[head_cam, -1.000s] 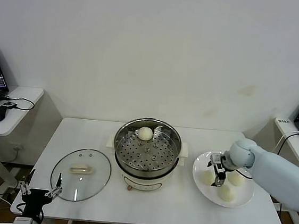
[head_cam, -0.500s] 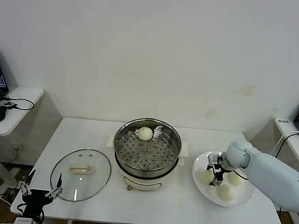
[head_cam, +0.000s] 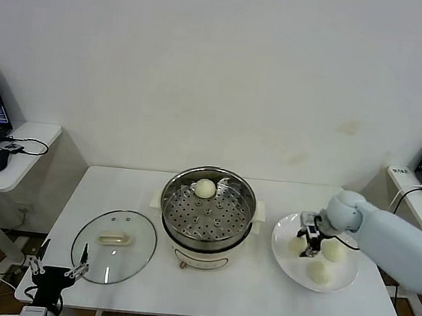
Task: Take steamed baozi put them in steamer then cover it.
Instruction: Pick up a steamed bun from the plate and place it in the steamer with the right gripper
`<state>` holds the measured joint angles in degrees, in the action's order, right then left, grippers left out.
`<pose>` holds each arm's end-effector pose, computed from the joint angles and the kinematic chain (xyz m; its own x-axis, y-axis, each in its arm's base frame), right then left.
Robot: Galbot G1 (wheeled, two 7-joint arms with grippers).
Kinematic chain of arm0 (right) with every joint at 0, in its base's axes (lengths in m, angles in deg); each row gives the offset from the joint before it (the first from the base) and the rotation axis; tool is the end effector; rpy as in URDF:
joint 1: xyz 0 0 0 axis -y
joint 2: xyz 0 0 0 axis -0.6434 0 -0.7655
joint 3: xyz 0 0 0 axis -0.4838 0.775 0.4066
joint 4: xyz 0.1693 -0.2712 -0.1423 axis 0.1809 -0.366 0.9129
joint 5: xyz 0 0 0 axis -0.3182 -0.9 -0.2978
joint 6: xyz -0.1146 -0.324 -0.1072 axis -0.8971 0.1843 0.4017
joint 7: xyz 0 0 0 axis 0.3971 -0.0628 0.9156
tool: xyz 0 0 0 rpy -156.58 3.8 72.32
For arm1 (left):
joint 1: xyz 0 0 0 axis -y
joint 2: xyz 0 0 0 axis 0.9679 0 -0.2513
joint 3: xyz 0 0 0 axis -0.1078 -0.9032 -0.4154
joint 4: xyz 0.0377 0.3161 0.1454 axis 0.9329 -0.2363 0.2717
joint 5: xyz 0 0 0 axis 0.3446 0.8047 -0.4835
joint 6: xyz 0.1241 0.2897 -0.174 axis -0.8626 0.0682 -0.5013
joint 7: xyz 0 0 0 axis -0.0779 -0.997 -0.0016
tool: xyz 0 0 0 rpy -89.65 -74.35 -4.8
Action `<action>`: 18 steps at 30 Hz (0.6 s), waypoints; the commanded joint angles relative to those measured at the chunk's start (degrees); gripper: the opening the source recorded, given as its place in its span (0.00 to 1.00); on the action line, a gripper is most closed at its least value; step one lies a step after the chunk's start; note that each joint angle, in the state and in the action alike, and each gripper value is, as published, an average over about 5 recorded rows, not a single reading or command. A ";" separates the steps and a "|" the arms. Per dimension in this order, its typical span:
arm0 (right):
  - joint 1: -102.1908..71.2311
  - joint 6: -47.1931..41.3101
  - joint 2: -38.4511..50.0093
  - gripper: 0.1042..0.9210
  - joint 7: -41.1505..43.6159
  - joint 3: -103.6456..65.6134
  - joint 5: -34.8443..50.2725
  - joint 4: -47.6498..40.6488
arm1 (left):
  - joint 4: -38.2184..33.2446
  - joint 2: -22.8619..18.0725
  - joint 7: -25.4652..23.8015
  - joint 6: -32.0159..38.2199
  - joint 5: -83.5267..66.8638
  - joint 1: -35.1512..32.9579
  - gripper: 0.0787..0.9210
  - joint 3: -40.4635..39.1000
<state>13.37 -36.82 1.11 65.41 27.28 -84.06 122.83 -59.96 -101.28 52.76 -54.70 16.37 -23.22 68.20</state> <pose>0.5095 -0.1394 -0.2012 -0.2093 -0.0974 0.9730 -0.9753 -0.0514 -0.2149 0.1457 0.1107 -0.3307 -0.9770 -0.1797 0.1151 -0.1347 0.9375 0.3209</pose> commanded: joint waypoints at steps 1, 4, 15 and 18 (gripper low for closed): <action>22.67 -2.59 6.32 0.61 1.39 11.33 11.97 10.52 | -0.45 0.21 -0.06 -0.21 0.01 0.23 0.88 -0.45; 30.99 -3.86 4.15 0.62 0.76 15.67 16.49 12.00 | -0.72 0.35 -0.08 -0.28 -0.02 0.34 0.88 -0.69; 39.16 -11.53 -14.90 0.64 -6.46 20.48 32.55 11.01 | -1.06 0.71 0.01 -0.17 -0.30 0.38 0.88 -0.63; 35.80 -13.16 -20.94 0.64 -8.49 19.74 34.21 8.52 | -1.29 0.72 0.03 -0.14 -0.53 0.17 0.88 -0.29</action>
<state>42.41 -43.51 -2.98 62.78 42.16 -63.85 132.42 -61.12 -100.58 52.75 -54.90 16.03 -22.88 67.64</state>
